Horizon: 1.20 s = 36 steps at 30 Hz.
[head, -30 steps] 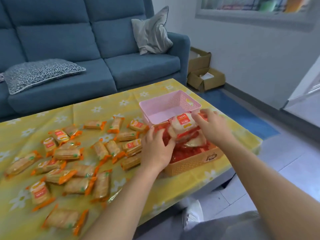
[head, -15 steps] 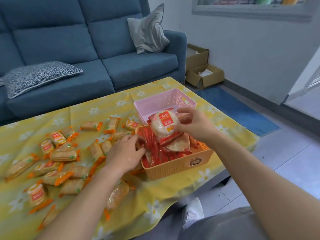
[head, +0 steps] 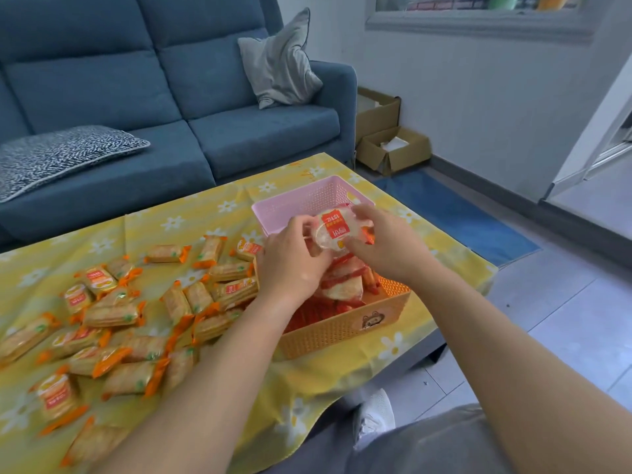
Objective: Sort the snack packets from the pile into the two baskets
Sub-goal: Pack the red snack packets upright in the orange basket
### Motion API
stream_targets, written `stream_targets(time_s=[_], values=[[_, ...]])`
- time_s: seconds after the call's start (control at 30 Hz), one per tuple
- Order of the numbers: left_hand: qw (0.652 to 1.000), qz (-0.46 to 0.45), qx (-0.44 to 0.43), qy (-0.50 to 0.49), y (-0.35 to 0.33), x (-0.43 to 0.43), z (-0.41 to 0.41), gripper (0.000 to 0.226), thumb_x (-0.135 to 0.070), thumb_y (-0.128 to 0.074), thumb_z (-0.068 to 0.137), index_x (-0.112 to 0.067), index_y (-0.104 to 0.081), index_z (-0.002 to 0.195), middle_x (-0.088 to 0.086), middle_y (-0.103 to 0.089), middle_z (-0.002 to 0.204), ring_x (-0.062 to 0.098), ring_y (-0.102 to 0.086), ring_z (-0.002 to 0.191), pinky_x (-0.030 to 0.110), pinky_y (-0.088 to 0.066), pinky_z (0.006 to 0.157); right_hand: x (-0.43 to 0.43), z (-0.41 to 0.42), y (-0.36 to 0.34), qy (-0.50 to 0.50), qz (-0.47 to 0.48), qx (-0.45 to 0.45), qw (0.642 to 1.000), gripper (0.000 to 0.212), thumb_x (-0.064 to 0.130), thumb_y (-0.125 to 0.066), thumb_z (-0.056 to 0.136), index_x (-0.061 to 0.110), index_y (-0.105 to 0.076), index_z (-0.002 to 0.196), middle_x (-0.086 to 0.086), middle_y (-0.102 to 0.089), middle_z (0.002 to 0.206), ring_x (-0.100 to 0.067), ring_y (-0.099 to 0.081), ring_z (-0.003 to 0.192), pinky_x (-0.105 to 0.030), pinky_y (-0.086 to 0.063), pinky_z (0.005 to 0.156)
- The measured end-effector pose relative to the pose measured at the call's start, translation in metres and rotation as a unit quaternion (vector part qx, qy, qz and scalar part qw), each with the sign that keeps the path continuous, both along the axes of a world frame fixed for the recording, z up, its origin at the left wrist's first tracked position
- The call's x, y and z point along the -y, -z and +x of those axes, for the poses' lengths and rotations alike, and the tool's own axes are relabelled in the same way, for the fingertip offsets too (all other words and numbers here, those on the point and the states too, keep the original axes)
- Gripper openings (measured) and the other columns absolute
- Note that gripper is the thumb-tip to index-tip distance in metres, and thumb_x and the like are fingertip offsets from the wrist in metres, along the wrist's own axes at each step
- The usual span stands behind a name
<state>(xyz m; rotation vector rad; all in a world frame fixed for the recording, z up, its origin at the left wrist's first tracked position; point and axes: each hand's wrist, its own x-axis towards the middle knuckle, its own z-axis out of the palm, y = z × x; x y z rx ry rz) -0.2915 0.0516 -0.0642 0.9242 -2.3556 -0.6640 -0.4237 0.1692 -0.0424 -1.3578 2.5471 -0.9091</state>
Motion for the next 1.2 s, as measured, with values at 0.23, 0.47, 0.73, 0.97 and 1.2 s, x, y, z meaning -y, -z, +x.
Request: stream_targets(time_s=[0.23, 0.47, 0.73, 0.97, 1.2], values=[[0.978, 0.176, -0.083, 0.071, -0.005, 0.008, -0.002, 0.031, -0.027, -0.067, 0.093, -0.029, -0.059, 0.123, -0.013, -0.071, 0.116, 0.009, -0.066, 0.106, 0.029, -0.055, 0.088, 0.001, 0.005, 0.019, -0.088, 0.042, 0.004, 0.995, 0.072, 0.036, -0.072, 0.081, 0.029, -0.043, 0.146, 0.002, -0.048, 0.143, -0.021, -0.052, 0.124, -0.040, -0.048, 0.098], [0.970, 0.109, 0.080, 0.201, -0.001, 0.004, 0.011, 0.083, -0.057, -0.084, 0.065, -0.044, -0.040, 0.133, -0.026, -0.053, 0.129, -0.006, -0.051, 0.118, 0.021, -0.042, 0.092, -0.014, -0.015, 0.006, -0.059, -0.019, 0.051, 0.997, 0.024, 0.034, -0.066, 0.094, 0.024, -0.070, 0.116, 0.011, -0.067, 0.100, -0.010, -0.062, 0.089, -0.018, -0.046, 0.071], [0.989, 0.021, 0.063, 0.134, 0.005, 0.011, 0.018, 0.053, -0.068, -0.071, 0.073, -0.039, -0.059, 0.115, -0.015, -0.054, 0.115, 0.009, -0.056, 0.104, 0.036, -0.049, 0.088, -0.031, -0.026, -0.012, 0.070, 0.015, 0.039, 0.997, 0.021, 0.032, -0.061, 0.091, 0.013, -0.067, 0.081, -0.012, -0.068, 0.076, -0.030, -0.068, 0.071, -0.039, -0.054, 0.059], [0.998, 0.010, 0.013, 0.065, 0.012, 0.017, 0.026, 0.030, -0.048, -0.059, 0.095, -0.027, -0.060, 0.116, -0.008, -0.058, 0.115, 0.012, -0.055, 0.105, 0.031, -0.045, 0.084, -0.007, -0.003, 0.015, -0.010, 0.241, -0.040, 0.970, 0.040, 0.045, -0.060, 0.092, 0.010, -0.056, 0.073, -0.001, -0.054, 0.065, -0.019, -0.050, 0.057, -0.030, -0.040, 0.050], [0.993, 0.060, -0.054, 0.084, 0.009, 0.018, 0.032, 0.022, -0.031, -0.060, 0.099, -0.024, -0.064, 0.119, -0.012, -0.065, 0.115, 0.008, -0.058, 0.107, 0.014, -0.043, 0.084, 0.002, 0.008, 0.017, -0.077, 0.271, 0.136, 0.950, 0.036, 0.025, -0.039, 0.102, 0.016, -0.050, 0.069, -0.002, -0.053, 0.073, -0.017, -0.044, 0.061, -0.034, -0.040, 0.063]])
